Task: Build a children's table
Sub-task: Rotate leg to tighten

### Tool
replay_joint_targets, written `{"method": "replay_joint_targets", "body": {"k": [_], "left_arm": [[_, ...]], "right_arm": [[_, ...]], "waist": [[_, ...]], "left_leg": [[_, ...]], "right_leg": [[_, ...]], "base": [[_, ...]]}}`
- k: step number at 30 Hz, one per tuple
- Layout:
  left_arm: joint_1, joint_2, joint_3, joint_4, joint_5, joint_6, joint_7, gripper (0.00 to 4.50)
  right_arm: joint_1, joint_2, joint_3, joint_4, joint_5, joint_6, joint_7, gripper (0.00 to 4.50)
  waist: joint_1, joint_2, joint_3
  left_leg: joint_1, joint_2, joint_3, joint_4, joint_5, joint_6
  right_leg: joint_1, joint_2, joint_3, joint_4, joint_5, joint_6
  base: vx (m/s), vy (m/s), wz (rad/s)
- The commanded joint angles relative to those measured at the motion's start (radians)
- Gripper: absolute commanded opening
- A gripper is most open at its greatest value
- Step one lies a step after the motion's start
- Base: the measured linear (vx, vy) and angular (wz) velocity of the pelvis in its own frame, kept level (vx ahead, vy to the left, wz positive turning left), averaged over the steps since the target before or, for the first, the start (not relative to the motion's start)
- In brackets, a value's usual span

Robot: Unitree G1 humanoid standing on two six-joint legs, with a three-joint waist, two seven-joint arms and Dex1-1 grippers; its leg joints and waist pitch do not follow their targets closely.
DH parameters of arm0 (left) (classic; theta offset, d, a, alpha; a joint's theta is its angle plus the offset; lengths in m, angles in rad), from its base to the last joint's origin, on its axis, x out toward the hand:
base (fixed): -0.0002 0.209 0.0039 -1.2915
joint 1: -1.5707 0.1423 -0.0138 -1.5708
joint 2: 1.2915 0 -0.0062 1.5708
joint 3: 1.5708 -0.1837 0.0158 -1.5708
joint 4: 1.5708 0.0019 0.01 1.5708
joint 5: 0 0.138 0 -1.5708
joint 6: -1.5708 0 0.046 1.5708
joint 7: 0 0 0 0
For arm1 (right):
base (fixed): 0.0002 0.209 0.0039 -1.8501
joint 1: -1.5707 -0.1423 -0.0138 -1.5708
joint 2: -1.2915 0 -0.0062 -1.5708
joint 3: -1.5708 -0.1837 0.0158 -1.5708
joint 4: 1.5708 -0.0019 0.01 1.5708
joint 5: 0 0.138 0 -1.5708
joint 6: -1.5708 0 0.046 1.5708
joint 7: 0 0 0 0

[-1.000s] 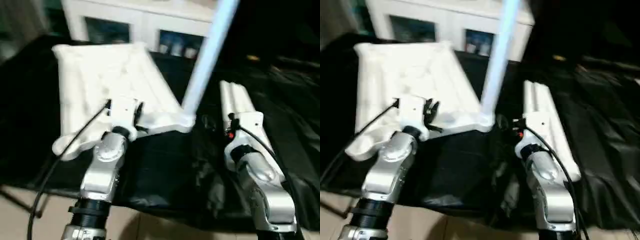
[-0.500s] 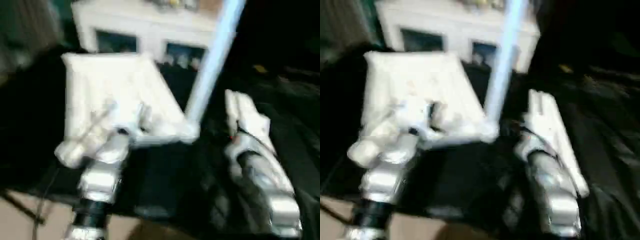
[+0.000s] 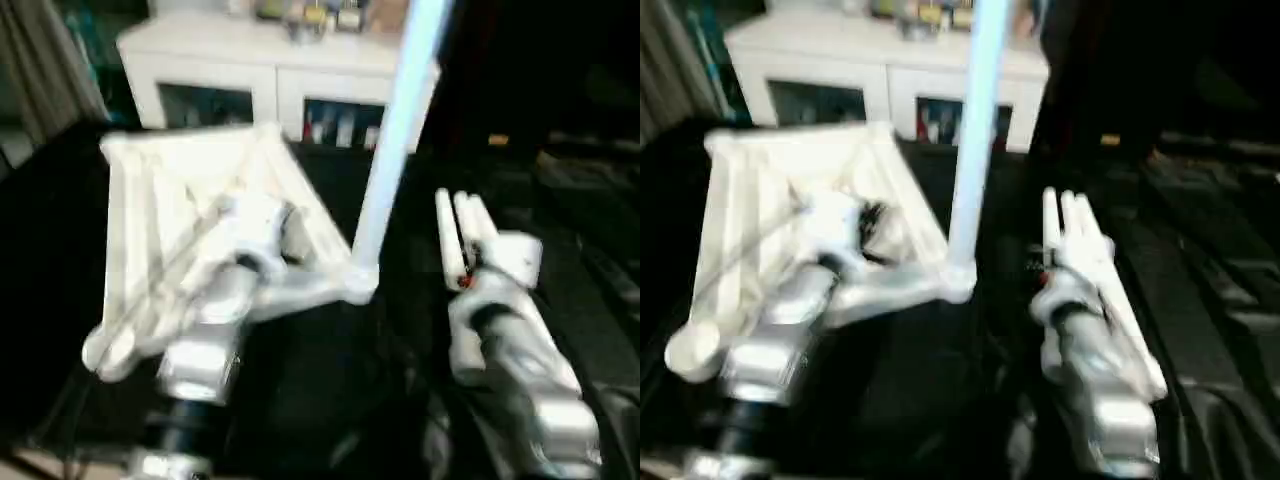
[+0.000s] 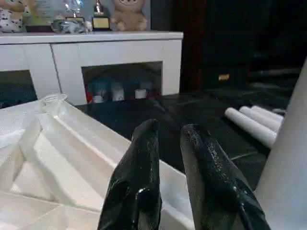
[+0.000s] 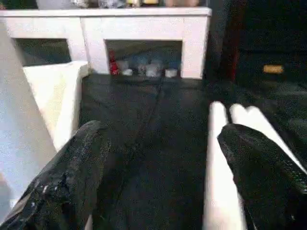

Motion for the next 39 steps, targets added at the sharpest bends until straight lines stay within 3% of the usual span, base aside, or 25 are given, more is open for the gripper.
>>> {"method": "replay_joint_targets", "body": {"k": [1,2,3,4,5,6,7,8,9,10,11,12,13,14,15,16,17,20,22,23,24,32,33,37,39], "left_arm": [[0.024,0.019,0.003,-0.025,-0.029,0.034,-0.055,0.94],[0.031,0.030,-0.007,-0.033,-0.035,0.042,-0.082,0.94],[0.058,0.070,-0.046,-0.061,-0.056,0.070,-0.176,0.94],[0.068,0.102,-0.061,-0.069,-0.073,0.087,-0.238,0.94],[0.071,0.127,-0.070,-0.074,-0.088,0.102,-0.284,1.22],[0.071,0.130,-0.071,-0.075,-0.090,0.104,-0.290,1.29],[0.071,0.156,-0.079,-0.078,-0.114,0.132,-0.335,1.29],[0.064,0.183,-0.093,-0.072,-0.119,0.139,-0.378,1.34],[0.062,0.191,-0.098,-0.070,-0.120,0.141,-0.391,1.34],[0.045,0.221,-0.118,-0.047,-0.110,0.149,-0.429,1.55],[0.026,0.248,-0.140,-0.017,-0.078,0.136,-0.455,1.71],[0.002,0.262,-0.154,0.020,-0.056,0.128,-0.476,1.68],[0.002,0.262,-0.154,0.020,-0.056,0.128,-0.476,1.68],[-0.053,0.274,-0.174,0.091,-0.035,0.135,-0.516,1.68],[-0.060,0.275,-0.176,0.099,-0.034,0.138,-0.521,1.68],[-0.088,0.276,-0.182,0.128,-0.032,0.158,-0.534,1.68],[-0.114,0.280,-0.193,0.153,-0.026,0.167,-0.550,1.68],[-0.192,0.288,-0.230,0.227,-0.012,0.217,-0.590,1.68],[-0.226,0.286,-0.240,0.264,-0.009,0.228,-0.592,1.68],[-0.241,0.286,-0.244,0.282,-0.005,0.229,-0.590,1.68],[-0.253,0.288,-0.251,0.297,0.001,0.222,-0.595,1.68],[-0.302,0.295,-0.302,0.383,0.068,0.203,-0.631,1.68],[-0.309,0.297,-0.306,0.393,0.068,0.208,-0.639,1.50],[-0.327,0.291,-0.295,0.419,0.054,0.221,-0.649,1.21],[-0.332,0.284,-0.284,0.430,0.052,0.217,-0.663,1.05]], "right_arm": [[-0.006,-0.006,0.011,-0.032,0.005,0.019,0.012,3.94],[-0.006,-0.016,0.011,-0.035,0.010,0.021,0.024,3.94],[-0.003,-0.051,0.010,-0.043,0.027,0.030,0.067,3.94],[-0.001,-0.082,0.007,-0.047,0.041,0.040,0.105,3.94],[0.001,-0.107,0.005,-0.050,0.054,0.049,0.136,3.94],[0.001,-0.110,0.004,-0.050,0.056,0.050,0.140,3.94],[0.003,-0.134,0.001,-0.053,0.069,0.059,0.169,3.94],[0.004,-0.162,-0.001,-0.051,0.080,0.078,0.200,3.94],[0.005,-0.170,-0.001,-0.051,0.084,0.084,0.210,3.94],[0.005,-0.205,0.000,-0.045,0.092,0.102,0.249,3.94],[0.005,-0.249,0.009,-0.032,0.094,0.113,0.300,3.94],[0.004,-0.276,0.016,-0.022,0.094,0.119,0.332,3.94],[0.004,-0.276,0.016,-0.022,0.094,0.119,0.332,3.94],[-0.002,-0.319,0.023,0.001,0.103,0.119,0.385,3.94],[-0.002,-0.324,0.025,0.004,0.104,0.119,0.392,3.94],[-0.003,-0.348,0.032,0.013,0.106,0.115,0.417,3.94],[-0.004,-0.370,0.038,0.021,0.108,0.114,0.440,3.94],[-0.010,-0.414,0.045,0.042,0.109,0.107,0.495,3.94],[-0.015,-0.427,0.046,0.050,0.108,0.104,0.510,3.94],[-0.018,-0.433,0.049,0.053,0.108,0.102,0.514,3.94],[-0.021,-0.437,0.050,0.054,0.108,0.103,0.517,3.94],[-0.032,-0.448,0.068,0.064,0.103,0.092,0.539,3.94],[-0.035,-0.446,0.071,0.065,0.104,0.092,0.545,3.94],[-0.045,-0.441,0.080,0.074,0.106,0.088,0.554,3.94],[-0.051,-0.436,0.082,0.083,0.104,0.085,0.558,3.94]], "waist": [[0.001,-0.003,-0.034],[-0.064,0.039,-0.050],[-0.063,0.032,-0.049],[-0.071,0.025,-0.050],[-0.072,0.001,-0.058],[-0.058,-0.013,-0.075],[-0.057,-0.024,-0.082],[-0.054,-0.027,-0.088],[-0.056,-0.033,-0.076],[-0.057,-0.044,-0.068],[-0.056,-0.039,-0.057],[-0.057,-0.037,-0.051],[-0.058,-0.032,-0.042],[-0.063,-0.040,-0.030],[-0.062,-0.042,-0.027],[-0.062,-0.041,-0.022],[-0.061,-0.040,-0.025],[-0.057,-0.036,-0.027],[-0.055,-0.039,-0.029],[-0.056,-0.029,-0.029],[-0.056,-0.026,-0.030],[-0.051,-0.025,-0.037],[-0.049,-0.020,-0.036],[-0.049,-0.019,-0.033],[-0.050,-0.020,-0.029]], "left_leg": [[-0.014,0.034,-0.008,-0.069,0.035,0.006],[0.065,0.171,-0.107,-0.174,-0.135,0.080],[0.067,0.183,-0.111,-0.170,-0.131,0.130],[0.059,0.160,-0.094,-0.147,-0.009,0.211],[0.025,0.118,-0.061,-0.099,0.269,0.268],[-0.021,0.078,-0.032,-0.070,0.517,0.247],[-0.030,0.073,-0.027,-0.068,0.589,0.232],[-0.036,0.068,-0.020,-0.066,0.637,0.197],[-0.050,0.073,-0.017,-0.080,0.552,0.180],[-0.049,0.077,-0.010,-0.085,0.468,0.181],[-0.049,0.086,-0.006,-0.099,0.301,0.174],[-0.045,0.092,-0.005,-0.104,0.232,0.173],[-0.038,0.105,0.001,-0.112,0.114,0.156],[-0.043,0.111,0.009,-0.126,0.001,0.120],[-0.036,0.113,0.014,-0.131,-0.066,0.098],[-0.019,0.116,0.022,-0.133,-0.157,0.053],[-0.018,0.120,0.025,-0.137,-0.161,0.030],[-0.025,0.122,0.040,-0.140,-0.110,0.026],[-0.034,0.124,0.042,-0.141,-0.088,0.027],[-0.035,0.125,0.041,-0.143,-0.082,0.023],[-0.036,0.126,0.040,-0.142,-0.081,0.021],[-0.040,0.126,0.045,-0.137,0.014,0.065],[-0.041,0.126,0.045,-0.137,0.016,0.067],[-0.040,0.128,0.045,-0.139,0.003,0.066],[-0.039,0.130,0.045,-0.142,-0.040,0.054]], "right_leg": [[0.039,-0.092,0.049,-0.132,-0.381,-0.275],[-0.063,-0.077,-0.065,0.018,-0.215,-0.135],[-0.069,-0.098,-0.079,0.033,-0.132,-0.113],[-0.071,-0.123,-0.096,0.014,0.001,-0.087],[-0.049,-0.160,-0.082,-0.025,0.173,-0.086],[-0.011,-0.183,-0.064,-0.017,0.360,-0.122],[-0.002,-0.180,-0.060,-0.012,0.430,-0.134],[0.001,-0.172,-0.063,-0.009,0.489,-0.169],[0.007,-0.176,-0.066,-0.019,0.412,-0.194],[0.003,-0.178,-0.066,-0.034,0.338,-0.209],[0.006,-0.187,-0.063,-0.048,0.189,-0.234],[0.004,-0.187,-0.064,-0.055,0.114,-0.242],[-0.003,-0.191,-0.062,-0.066,-0.001,-0.254],[-0.002,-0.191,-0.062,-0.080,-0.127,-0.246],[-0.005,-0.191,-0.063,-0.087,-0.214,-0.233],[-0.017,-0.192,-0.061,-0.099,-0.332,-0.212],[-0.016,-0.192,-0.060,-0.099,-0.340,-0.199],[-0.018,-0.187,-0.059,-0.095,-0.259,-0.195],[-0.012,-0.191,-0.061,-0.092,-0.239,-0.200],[-0.013,-0.191,-0.061,-0.092,-0.217,-0.206],[-0.011,-0.191,-0.062,-0.089,-0.205,-0.210],[-0.006,-0.192,-0.063,-0.080,-0.056,-0.265],[-0.004,-0.193,-0.063,-0.078,-0.049,-0.273],[-0.005,-0.193,-0.064,-0.081,-0.064,-0.283],[-0.005,-0.196,-0.062,-0.087,-0.127,-0.279]], "base": [[0.039,0.069,0.09],[0.081,0.085,0.08],[0.087,0.065,0.18],[0.087,0.065,0.18],[0.058,0.066,0.09],[0.000,0.000,0.00],[0.000,0.000,0.00],[0.000,0.000,0.00],[0.000,0.000,0.00],[0.000,0.000,0.00],[0.000,0.000,0.00],[-0.055,-0.050,0.06],[-0.055,-0.050,0.06],[-0.069,-0.045,0.05],[-0.072,-0.033,0.06],[-0.072,-0.033,0.06],[-0.065,-0.023,0.09],[-0.037,-0.008,0.05],[0.000,0.000,0.00],[0.000,0.000,0.00],[0.000,0.000,0.00],[0.000,0.000,0.00],[0.000,0.000,0.00],[0.000,0.000,0.00],[0.000,0.000,0.00]]}}
